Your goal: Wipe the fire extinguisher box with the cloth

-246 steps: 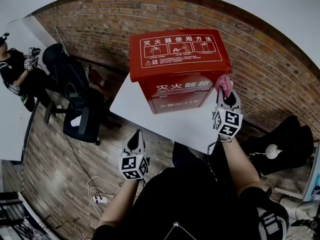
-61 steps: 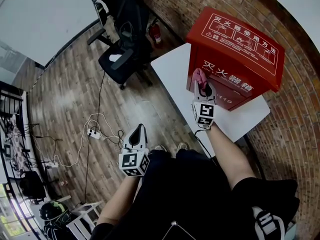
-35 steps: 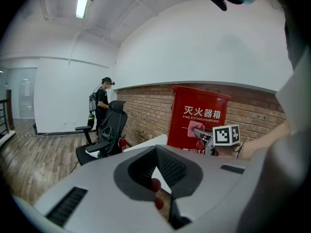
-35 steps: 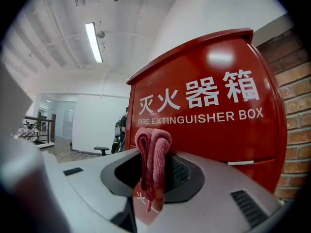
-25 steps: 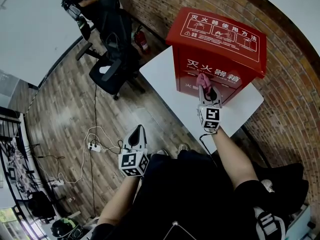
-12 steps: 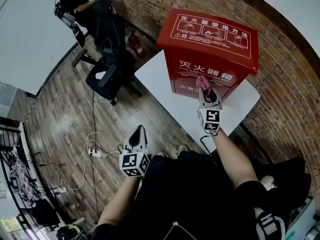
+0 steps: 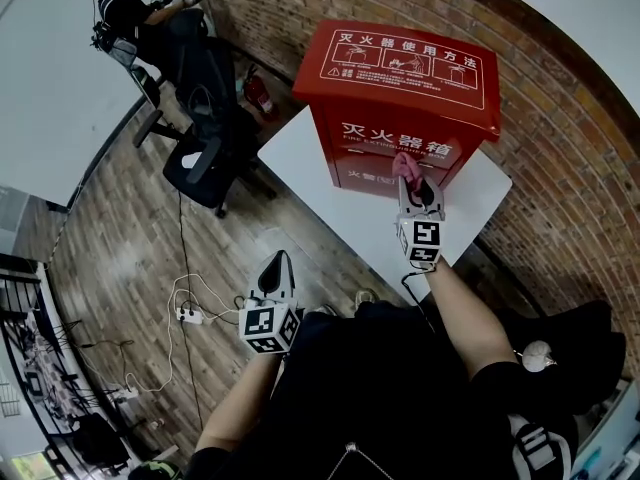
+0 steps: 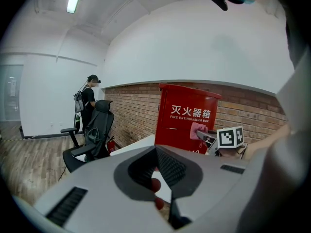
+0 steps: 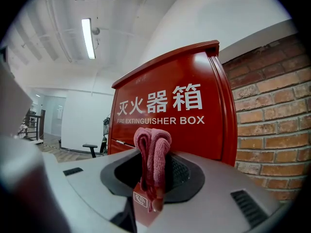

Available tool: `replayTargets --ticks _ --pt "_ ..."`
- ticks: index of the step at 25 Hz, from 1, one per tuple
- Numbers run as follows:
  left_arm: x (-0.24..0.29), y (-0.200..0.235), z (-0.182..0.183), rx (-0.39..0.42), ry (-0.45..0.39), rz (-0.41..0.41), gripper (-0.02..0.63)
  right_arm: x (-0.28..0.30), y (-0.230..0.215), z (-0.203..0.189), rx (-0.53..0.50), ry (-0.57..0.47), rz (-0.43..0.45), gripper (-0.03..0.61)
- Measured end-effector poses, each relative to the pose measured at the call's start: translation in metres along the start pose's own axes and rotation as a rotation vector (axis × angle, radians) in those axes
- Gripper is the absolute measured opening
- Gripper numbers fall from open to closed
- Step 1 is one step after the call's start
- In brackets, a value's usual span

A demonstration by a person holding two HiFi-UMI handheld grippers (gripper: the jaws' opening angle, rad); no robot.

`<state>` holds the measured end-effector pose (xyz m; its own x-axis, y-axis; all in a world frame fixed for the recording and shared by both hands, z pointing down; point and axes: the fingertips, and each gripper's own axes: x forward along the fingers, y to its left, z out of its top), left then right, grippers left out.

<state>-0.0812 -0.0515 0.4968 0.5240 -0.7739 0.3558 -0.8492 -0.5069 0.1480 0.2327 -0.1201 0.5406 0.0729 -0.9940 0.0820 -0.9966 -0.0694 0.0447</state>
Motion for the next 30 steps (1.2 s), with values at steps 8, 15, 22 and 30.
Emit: replayTargets --ticks 8,15,22,30 --pt "0.01 -0.011 0.001 0.016 0.008 -0.041 0.028 -0.011 -0.018 -0.004 0.001 0.01 -0.042 0.11" --pt "0.017 -0.019 0.002 0.027 0.02 -0.074 0.028 -0.021 -0.031 -0.004 0.002 0.014 -0.073 0.11" --pt "0.026 -0.028 0.0 0.033 0.031 -0.104 0.028 -0.03 -0.05 -0.008 0.003 0.016 -0.112 0.11" --pt "0.035 -0.038 -0.001 0.039 0.04 -0.137 0.028 -0.043 -0.07 -0.01 0.001 0.022 -0.16 0.11"
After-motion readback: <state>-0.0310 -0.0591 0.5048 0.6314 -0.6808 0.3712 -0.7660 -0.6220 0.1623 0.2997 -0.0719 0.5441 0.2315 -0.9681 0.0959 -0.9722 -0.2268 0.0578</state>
